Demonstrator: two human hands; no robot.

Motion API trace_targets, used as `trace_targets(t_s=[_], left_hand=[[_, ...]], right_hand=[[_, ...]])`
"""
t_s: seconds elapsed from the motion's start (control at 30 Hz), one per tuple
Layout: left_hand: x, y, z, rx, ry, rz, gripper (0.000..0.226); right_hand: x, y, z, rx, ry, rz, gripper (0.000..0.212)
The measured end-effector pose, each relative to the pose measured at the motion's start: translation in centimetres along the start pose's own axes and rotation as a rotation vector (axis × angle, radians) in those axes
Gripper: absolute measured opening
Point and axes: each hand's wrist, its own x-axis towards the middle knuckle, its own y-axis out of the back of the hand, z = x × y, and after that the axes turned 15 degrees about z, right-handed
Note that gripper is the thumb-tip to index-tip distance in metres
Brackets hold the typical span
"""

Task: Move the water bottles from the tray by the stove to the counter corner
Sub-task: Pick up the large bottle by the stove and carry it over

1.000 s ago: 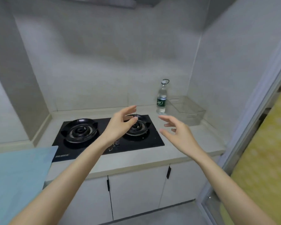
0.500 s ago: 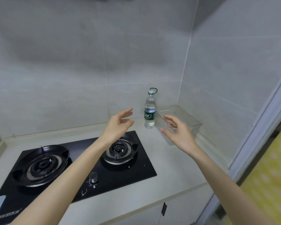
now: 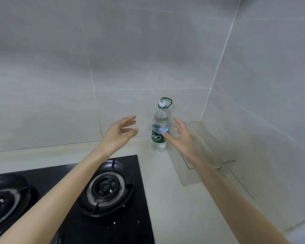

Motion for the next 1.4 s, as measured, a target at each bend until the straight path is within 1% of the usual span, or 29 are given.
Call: trace_targets(t_s=[0.1, 0.2, 0.33, 0.43, 0.53, 0.67, 0.77, 0.9, 1.1, 1.3, 1.4], left_hand=[[3.8, -2.9, -1.0, 0.022, 0.041, 0.009, 0.046], [7.1, -5.1, -2.2, 0.032, 0.078, 0.011, 0.045], [11.0, -7.6, -4.1, 0.047, 0.121, 0.020, 0.044], [12.7, -8.6, -5.3, 0.067, 0.141, 0.022, 0.044], [14.5, -9.3, -6.9, 0.077, 0.172, 0.031, 0.044], [15.8, -9.8, -8.7, 0.074, 0.201, 0.044, 0.043], [16.0, -9.8, -9.6, 0.076, 0.215, 0.048, 0.042], [16.0, -9.3, -10.4, 0.078, 0.229, 0.057, 0.042], [15.7, -8.8, -11.0, 0.083, 0.230, 0.049, 0.041], [14.9, -8.4, -11.1, 0.078, 0.229, 0.040, 0.041], [14.4, -8.3, -10.9, 0.075, 0.230, 0.031, 0.044]], right_hand=[[5.2, -1.5, 2.4, -0.022, -0.029, 0.009, 0.067], [9.4, -3.5, 4.7, -0.017, -0.052, 0.016, 0.076], [13.5, -6.4, 7.6, -0.031, -0.002, 0.037, 0.092], [14.9, -8.2, 8.7, -0.045, 0.058, 0.077, 0.094], [16.5, -9.9, 9.7, -0.055, 0.124, 0.118, 0.086], [18.1, -11.1, 9.7, -0.018, 0.194, 0.218, 0.062], [19.1, -11.7, 9.5, 0.039, 0.259, 0.292, 0.050], [19.8, -12.3, 9.6, 0.052, 0.271, 0.349, 0.047], [19.4, -12.1, 9.6, 0.150, 0.206, 0.392, 0.039], [17.8, -11.1, 8.3, 0.201, 0.202, 0.364, 0.038], [17.0, -10.1, 6.0, 0.210, 0.223, 0.290, 0.038]])
